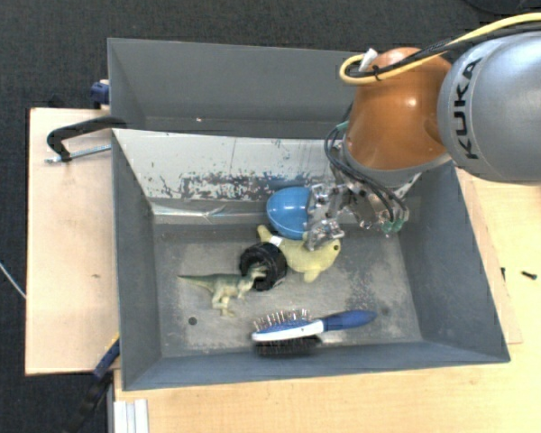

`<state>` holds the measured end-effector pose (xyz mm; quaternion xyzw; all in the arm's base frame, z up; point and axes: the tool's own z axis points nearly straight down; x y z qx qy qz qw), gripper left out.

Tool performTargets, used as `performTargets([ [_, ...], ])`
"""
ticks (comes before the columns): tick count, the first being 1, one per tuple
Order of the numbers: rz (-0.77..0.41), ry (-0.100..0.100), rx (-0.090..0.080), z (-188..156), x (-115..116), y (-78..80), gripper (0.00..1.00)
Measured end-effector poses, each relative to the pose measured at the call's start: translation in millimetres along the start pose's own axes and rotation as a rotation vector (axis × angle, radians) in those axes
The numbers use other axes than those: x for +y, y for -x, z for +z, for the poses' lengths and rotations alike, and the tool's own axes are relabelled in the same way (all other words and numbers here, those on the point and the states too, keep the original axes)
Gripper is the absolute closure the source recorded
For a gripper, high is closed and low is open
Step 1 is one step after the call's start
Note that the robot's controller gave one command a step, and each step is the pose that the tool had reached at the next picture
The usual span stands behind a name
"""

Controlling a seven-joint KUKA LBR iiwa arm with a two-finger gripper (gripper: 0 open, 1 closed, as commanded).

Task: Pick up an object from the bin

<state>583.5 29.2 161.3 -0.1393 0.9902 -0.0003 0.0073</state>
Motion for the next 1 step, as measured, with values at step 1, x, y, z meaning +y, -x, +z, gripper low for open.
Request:
performTargets([
  [1,-0.01,-0.001,-0.002,-139.9,-5.7,-1.1,1.0],
])
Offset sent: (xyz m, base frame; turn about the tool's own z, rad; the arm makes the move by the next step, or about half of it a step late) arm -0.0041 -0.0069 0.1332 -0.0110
